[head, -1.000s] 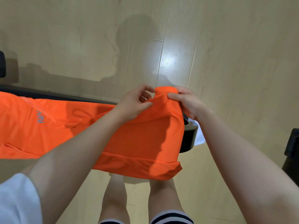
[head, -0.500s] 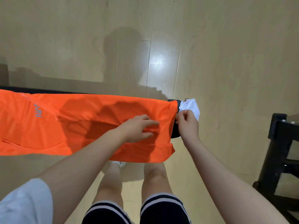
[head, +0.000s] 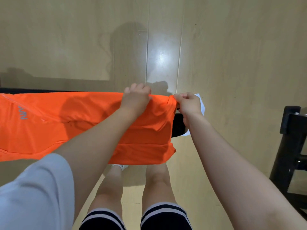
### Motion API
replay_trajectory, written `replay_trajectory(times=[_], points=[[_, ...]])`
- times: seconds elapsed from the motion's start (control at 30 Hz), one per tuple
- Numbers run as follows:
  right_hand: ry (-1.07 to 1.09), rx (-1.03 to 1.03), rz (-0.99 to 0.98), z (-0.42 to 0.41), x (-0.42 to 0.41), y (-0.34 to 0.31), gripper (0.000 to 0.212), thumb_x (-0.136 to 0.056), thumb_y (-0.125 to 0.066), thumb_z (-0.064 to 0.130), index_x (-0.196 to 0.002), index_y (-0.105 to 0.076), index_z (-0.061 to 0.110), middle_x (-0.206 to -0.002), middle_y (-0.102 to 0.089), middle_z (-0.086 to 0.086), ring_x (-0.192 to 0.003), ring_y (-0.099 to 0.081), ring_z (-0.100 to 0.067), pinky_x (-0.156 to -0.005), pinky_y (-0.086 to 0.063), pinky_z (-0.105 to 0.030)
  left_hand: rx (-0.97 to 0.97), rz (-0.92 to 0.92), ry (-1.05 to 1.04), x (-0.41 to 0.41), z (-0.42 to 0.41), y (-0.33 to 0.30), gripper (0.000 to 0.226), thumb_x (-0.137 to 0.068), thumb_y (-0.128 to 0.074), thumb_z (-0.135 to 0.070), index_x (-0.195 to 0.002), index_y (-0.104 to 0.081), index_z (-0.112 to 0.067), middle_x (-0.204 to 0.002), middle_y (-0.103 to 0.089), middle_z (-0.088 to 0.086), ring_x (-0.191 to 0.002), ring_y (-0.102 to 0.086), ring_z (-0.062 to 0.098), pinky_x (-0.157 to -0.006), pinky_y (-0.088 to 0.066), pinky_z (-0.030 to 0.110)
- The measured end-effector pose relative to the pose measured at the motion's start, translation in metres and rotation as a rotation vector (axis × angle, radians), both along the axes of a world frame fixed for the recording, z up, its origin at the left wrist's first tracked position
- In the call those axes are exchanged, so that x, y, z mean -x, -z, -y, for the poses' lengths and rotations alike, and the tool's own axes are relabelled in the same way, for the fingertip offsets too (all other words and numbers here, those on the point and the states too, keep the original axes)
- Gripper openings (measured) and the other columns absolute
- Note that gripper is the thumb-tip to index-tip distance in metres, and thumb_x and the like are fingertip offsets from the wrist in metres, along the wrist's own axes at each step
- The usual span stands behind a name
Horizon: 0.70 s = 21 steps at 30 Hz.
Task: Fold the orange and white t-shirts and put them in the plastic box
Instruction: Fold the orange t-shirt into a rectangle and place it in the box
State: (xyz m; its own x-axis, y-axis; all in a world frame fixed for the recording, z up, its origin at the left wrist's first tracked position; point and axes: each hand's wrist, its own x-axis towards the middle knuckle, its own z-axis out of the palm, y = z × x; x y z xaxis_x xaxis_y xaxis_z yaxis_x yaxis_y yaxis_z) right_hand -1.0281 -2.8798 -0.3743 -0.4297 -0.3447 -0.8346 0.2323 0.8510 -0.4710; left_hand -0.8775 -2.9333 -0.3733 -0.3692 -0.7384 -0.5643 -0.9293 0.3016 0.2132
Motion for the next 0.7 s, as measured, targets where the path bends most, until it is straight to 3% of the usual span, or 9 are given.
replay_trajectory(times=[0.2, 0.33, 0.43, 0.5, 0.57, 0.63, 0.7], points=[[0.141, 0.013, -0.060, -0.025, 0.002, 0.004, 0.025, -0.091, -0.049, 0.021, -0.066, -0.045, 0.017, -0.058, -0.050, -0.003, -0.052, -0.044, -0.014, -0.056, -0.038, -0.027, 0.050, -0.096, -0.123, -0.005, -0.003, -0.003, 0.026, -0.090, -0.051, -0.026, -0.110, -0.054, -0.010, -0.120, -0.055, 0.012, -0.116, -0.045, 0.030, -0.091, -0.032, 0.039], [0.091, -0.061, -0.136, -0.035, -0.017, 0.007, 0.033, -0.078, -0.054, 0.050, -0.087, -0.053, 0.019, -0.069, -0.057, 0.004, -0.067, -0.056, -0.014, -0.072, -0.045, -0.033, 0.104, -0.215, -0.101, -0.013, -0.025, 0.000, 0.064, -0.075, -0.070, -0.019, -0.131, -0.044, -0.006, -0.141, -0.042, 0.018, -0.129, -0.040, 0.038, -0.104, -0.035, 0.046], [0.017, 0.036, -0.155, -0.049, -0.034, -0.003, 0.047, -0.081, -0.067, 0.028, -0.118, -0.044, 0.011, -0.071, -0.045, 0.009, -0.069, -0.049, -0.007, -0.075, -0.041, -0.023, 0.118, -0.162, -0.049, -0.033, -0.048, 0.006, 0.084, -0.069, -0.074, -0.023, -0.137, -0.025, -0.013, -0.146, -0.033, 0.024, -0.134, -0.034, 0.042, -0.109, -0.030, 0.049], [-0.109, 0.068, -0.253, -0.057, -0.045, -0.011, 0.055, -0.080, -0.067, 0.017, -0.126, -0.038, 0.009, -0.074, -0.042, 0.012, -0.078, -0.050, -0.011, -0.080, -0.040, -0.023, 0.099, -0.130, -0.100, -0.049, -0.060, 0.006, 0.087, -0.071, -0.073, -0.025, -0.137, -0.017, -0.018, -0.149, -0.026, 0.026, -0.137, -0.027, 0.042, -0.111, -0.025, 0.048], [-0.194, 0.100, -0.316, -0.060, -0.052, -0.016, 0.048, -0.080, -0.063, 0.007, -0.122, -0.040, 0.008, -0.071, -0.039, 0.013, -0.077, -0.050, -0.007, -0.077, -0.036, -0.018, 0.101, -0.093, -0.153, -0.067, -0.071, 0.003, 0.081, -0.070, -0.075, -0.024, -0.132, -0.022, -0.017, -0.147, -0.029, 0.027, -0.136, -0.029, 0.044, -0.110, -0.027, 0.050], [-0.193, 0.125, -0.305, -0.060, -0.052, -0.019, 0.033, -0.082, -0.057, 0.000, -0.109, -0.041, 0.011, -0.067, -0.037, 0.009, -0.065, -0.047, -0.001, -0.062, -0.035, -0.012, 0.086, -0.063, -0.219, -0.081, -0.077, -0.003, 0.069, -0.068, -0.076, -0.022, -0.123, -0.034, -0.013, -0.140, -0.038, 0.028, -0.129, -0.037, 0.046, -0.106, -0.032, 0.053], [-0.211, 0.093, -0.292, -0.061, -0.045, -0.016, 0.025, -0.083, -0.053, 0.000, -0.097, -0.039, 0.015, -0.069, -0.042, 0.005, -0.068, -0.049, -0.014, -0.063, -0.037, -0.018, 0.029, -0.010, -0.294, -0.092, -0.078, -0.011, 0.054, -0.074, -0.072, -0.022, -0.120, -0.046, -0.010, -0.139, -0.037, 0.024, -0.128, -0.037, 0.045, -0.106, -0.031, 0.052]])
